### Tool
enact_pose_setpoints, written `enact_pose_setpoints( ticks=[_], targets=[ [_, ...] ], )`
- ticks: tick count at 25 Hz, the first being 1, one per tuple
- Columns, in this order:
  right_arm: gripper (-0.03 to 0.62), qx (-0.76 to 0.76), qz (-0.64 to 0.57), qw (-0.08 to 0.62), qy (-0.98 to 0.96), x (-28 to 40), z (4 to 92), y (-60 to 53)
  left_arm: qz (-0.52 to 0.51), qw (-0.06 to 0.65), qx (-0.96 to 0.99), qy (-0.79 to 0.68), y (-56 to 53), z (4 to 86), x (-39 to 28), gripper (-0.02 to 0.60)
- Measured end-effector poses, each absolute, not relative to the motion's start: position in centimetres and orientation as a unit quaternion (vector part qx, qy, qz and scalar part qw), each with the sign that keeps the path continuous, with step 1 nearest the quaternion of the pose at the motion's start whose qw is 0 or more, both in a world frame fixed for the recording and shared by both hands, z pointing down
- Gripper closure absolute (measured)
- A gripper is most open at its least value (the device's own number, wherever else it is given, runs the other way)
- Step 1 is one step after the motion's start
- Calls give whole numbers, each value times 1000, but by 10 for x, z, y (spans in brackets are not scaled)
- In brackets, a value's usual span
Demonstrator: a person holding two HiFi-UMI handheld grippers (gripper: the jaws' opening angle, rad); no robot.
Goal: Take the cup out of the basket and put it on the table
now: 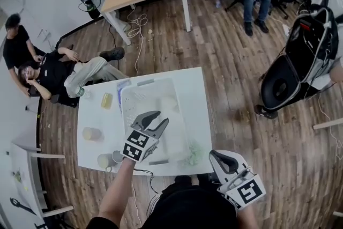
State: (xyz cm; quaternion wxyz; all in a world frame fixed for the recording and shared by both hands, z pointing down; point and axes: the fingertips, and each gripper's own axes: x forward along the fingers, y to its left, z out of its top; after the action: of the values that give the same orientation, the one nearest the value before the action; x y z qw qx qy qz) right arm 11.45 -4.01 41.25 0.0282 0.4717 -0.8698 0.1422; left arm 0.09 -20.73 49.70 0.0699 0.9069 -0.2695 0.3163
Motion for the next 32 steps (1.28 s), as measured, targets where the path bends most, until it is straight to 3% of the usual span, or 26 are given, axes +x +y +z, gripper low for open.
enact_pose_setpoints(
  ticks=[11, 24, 32],
  targets=[
    [568, 532, 167, 44, -829, 176, 430, -33, 387, 173, 859, -286, -300, 623, -5, 325],
    [568, 565, 183, 75, -801, 203, 439, -20, 394, 284, 829, -277, -324, 703, -3, 310],
    [568, 561, 169, 68, -808, 196, 433, -20, 408, 255, 838, -259, -304, 692, 4, 463]
  ],
)
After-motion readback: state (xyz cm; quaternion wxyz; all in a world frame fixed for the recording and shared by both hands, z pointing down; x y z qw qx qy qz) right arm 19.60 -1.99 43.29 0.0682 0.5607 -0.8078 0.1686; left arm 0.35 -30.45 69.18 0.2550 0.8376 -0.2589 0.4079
